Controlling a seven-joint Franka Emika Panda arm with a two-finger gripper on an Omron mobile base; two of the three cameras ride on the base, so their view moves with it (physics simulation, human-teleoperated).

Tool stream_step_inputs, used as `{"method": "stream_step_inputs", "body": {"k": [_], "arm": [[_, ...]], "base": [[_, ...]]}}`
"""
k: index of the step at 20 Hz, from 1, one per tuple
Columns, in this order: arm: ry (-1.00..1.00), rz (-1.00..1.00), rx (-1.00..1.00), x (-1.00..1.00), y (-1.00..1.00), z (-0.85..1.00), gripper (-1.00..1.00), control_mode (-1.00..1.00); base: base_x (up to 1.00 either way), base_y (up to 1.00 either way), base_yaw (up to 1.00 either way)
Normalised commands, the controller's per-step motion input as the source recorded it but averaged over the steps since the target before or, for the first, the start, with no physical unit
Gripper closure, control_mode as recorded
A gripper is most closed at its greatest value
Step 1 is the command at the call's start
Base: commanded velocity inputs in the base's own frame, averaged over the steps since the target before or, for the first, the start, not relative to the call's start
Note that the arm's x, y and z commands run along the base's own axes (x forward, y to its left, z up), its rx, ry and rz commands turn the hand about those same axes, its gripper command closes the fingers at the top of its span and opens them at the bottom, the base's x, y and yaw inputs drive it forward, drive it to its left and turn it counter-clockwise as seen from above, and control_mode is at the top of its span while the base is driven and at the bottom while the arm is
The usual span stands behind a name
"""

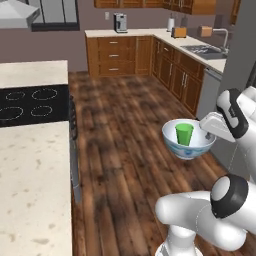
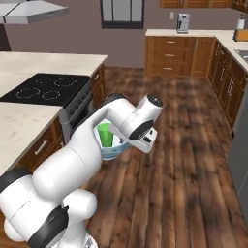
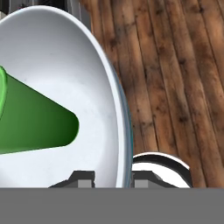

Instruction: Place the cup inside the bowl on the dining table and move the bowl to any counter.

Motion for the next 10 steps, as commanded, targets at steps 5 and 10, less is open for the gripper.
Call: {"method": "stream_step_inputs", "body": {"k": [5, 10], "arm": [[0.00, 0.00, 0.00, 0.00, 0.00, 0.00, 1.00, 1.00], [0.00, 0.00, 0.00, 0.00, 0.00, 0.00, 1.00, 1.00]], "base": [[0.70, 0.00, 0.00], [0.81, -0.10, 0.00]]}}
